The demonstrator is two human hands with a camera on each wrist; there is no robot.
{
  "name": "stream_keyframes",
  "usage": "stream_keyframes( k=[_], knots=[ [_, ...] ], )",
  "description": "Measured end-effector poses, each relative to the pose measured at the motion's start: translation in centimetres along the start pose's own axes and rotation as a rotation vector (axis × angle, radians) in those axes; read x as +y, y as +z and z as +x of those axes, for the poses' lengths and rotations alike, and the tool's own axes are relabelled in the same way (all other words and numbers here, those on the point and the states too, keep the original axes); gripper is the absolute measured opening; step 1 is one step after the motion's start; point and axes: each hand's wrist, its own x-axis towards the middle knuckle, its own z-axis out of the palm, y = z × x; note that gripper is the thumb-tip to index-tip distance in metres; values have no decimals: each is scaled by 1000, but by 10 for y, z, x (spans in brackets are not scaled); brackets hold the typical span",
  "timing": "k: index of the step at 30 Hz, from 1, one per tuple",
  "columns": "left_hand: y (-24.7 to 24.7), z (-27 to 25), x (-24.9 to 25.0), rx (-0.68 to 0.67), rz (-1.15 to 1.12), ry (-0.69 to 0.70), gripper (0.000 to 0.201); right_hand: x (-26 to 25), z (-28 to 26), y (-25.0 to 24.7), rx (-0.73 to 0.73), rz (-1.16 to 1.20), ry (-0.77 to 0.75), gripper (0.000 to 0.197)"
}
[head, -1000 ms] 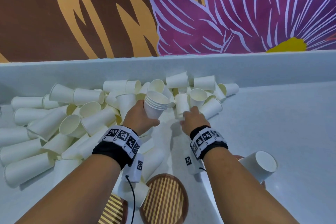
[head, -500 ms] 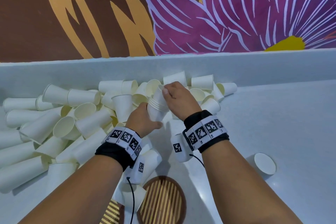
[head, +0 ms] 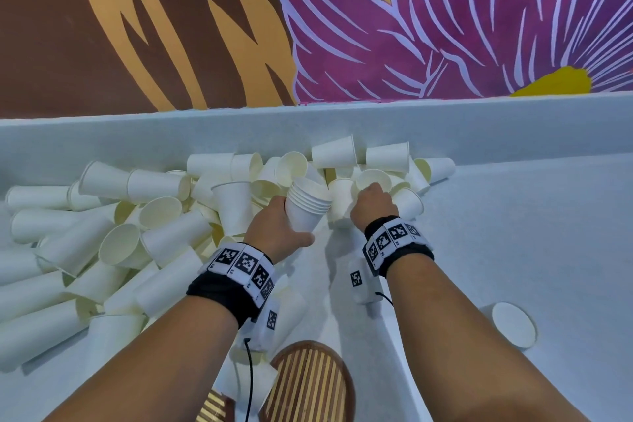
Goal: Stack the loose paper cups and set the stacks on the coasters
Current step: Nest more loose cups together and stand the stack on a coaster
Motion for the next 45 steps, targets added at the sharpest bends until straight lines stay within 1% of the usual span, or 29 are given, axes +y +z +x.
stream_keyframes(
  k=[3, 7, 8, 10, 13, 16, 17, 19, 21, 23, 27, 28, 30, 31, 32, 33, 35, 36, 38, 40, 42, 45],
  knots=[
    [1, 2, -1, 0, 25, -7, 66, -2, -2, -9, 101, 55, -27, 30],
    [1, 3, -4, -23, 66, -38, 68, -10, -13, -37, 402, 278, -150, 24],
    [2, 3, -5, -32, 77, -44, 69, -14, -18, -45, 463, 343, -173, 24],
    [2, 3, -6, -47, 91, -59, 70, -23, -29, -59, 525, 459, -221, 26],
    [3, 2, -6, -58, 100, -67, 73, -36, -43, -66, 526, 539, -280, 26],
    [3, 2, -4, -50, 81, -57, 72, -46, -50, -59, 433, 572, -300, 26],
    [3, 2, -3, -47, 72, -57, 71, -47, -51, -58, 401, 593, -293, 25],
    [4, 2, -4, -39, 56, -54, 71, -47, -53, -56, 385, 674, -263, 23],
    [5, 1, -4, -29, 33, -45, 71, -46, -54, -57, 386, 822, -216, 20],
    [6, 0, -3, -19, 0, -40, 68, -46, -54, -60, 369, 921, -204, 18],
    [7, 3, 2, 15, -70, -33, 65, -46, -45, -54, 243, 918, -218, 20],
    [6, 4, 2, 14, -64, -28, 66, -43, -42, -50, 246, 938, -202, 19],
    [6, 5, 0, 4, -59, -21, 68, -33, -32, -39, 327, 1001, -131, 17],
    [7, 5, -2, -3, -64, -19, 68, -25, -25, -33, 365, 975, -87, 16],
    [7, 4, -3, -10, -67, -19, 68, -16, -17, -26, 369, 884, -36, 18],
    [7, 5, -3, -13, -65, -18, 68, -5, -8, -17, 332, 737, 20, 24],
    [7, 4, -4, -17, -50, -14, 68, 14, 4, 2, 209, 402, 135, 44],
    [7, 5, -4, -17, -43, -11, 68, 21, 6, 10, 168, 294, 174, 52],
    [8, 5, -4, -19, -35, -6, 69, 29, 7, 23, 117, 195, 221, 60],
    [9, 6, -4, -29, -30, -1, 70, 31, 6, 33, 59, 168, 237, 58],
    [9, 7, -3, -35, -27, 0, 70, 27, 3, 38, 18, 126, 231, 50],
    [9, 7, -3, -43, -12, -9, 69, 20, 1, 34, 56, 105, 218, 38]
  ],
)
